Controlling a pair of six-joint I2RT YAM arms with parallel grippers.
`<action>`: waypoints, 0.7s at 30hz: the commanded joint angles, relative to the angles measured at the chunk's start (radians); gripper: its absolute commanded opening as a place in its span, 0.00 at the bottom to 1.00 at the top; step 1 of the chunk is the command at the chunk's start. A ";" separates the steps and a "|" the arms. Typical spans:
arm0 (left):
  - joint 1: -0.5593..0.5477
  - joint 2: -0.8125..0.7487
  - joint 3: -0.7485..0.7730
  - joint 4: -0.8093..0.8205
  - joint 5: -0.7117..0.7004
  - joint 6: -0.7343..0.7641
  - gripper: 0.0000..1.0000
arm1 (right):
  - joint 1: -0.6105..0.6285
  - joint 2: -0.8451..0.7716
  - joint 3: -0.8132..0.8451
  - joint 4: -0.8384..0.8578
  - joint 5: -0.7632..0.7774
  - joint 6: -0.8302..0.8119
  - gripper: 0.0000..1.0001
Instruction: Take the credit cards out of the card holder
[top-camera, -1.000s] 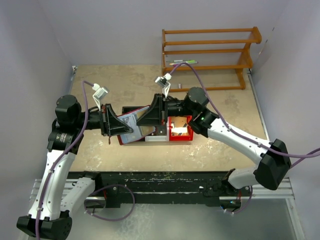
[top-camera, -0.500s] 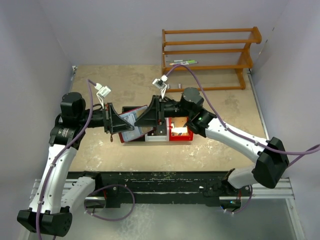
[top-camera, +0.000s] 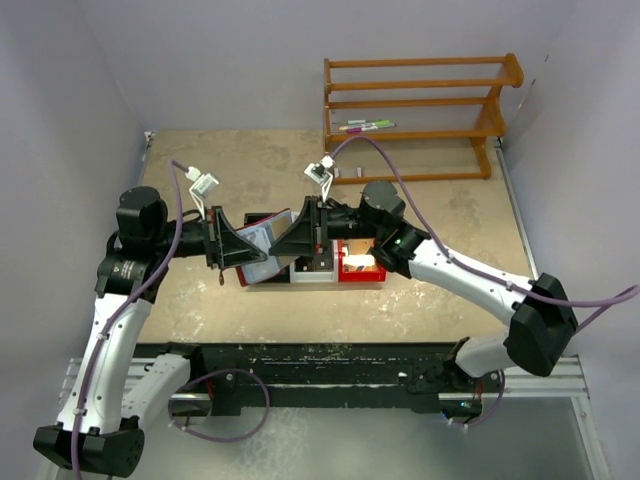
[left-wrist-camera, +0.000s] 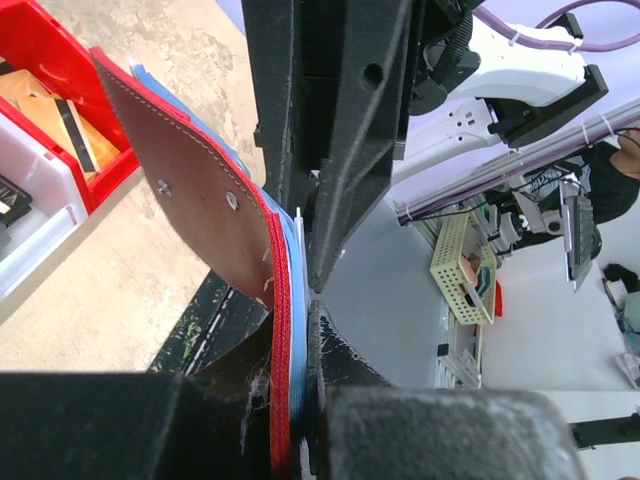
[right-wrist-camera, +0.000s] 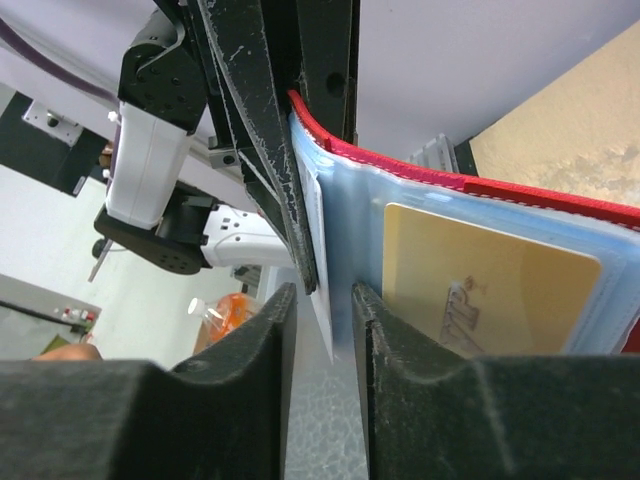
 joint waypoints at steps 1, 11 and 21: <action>-0.004 -0.023 0.040 0.077 0.075 0.001 0.12 | 0.005 0.044 0.021 0.113 0.022 0.050 0.15; -0.004 -0.033 0.035 0.080 0.139 -0.007 0.32 | -0.019 -0.014 -0.109 0.201 0.036 0.112 0.00; -0.004 -0.083 -0.020 0.266 0.175 -0.154 0.24 | -0.030 -0.089 -0.165 0.234 0.060 0.117 0.00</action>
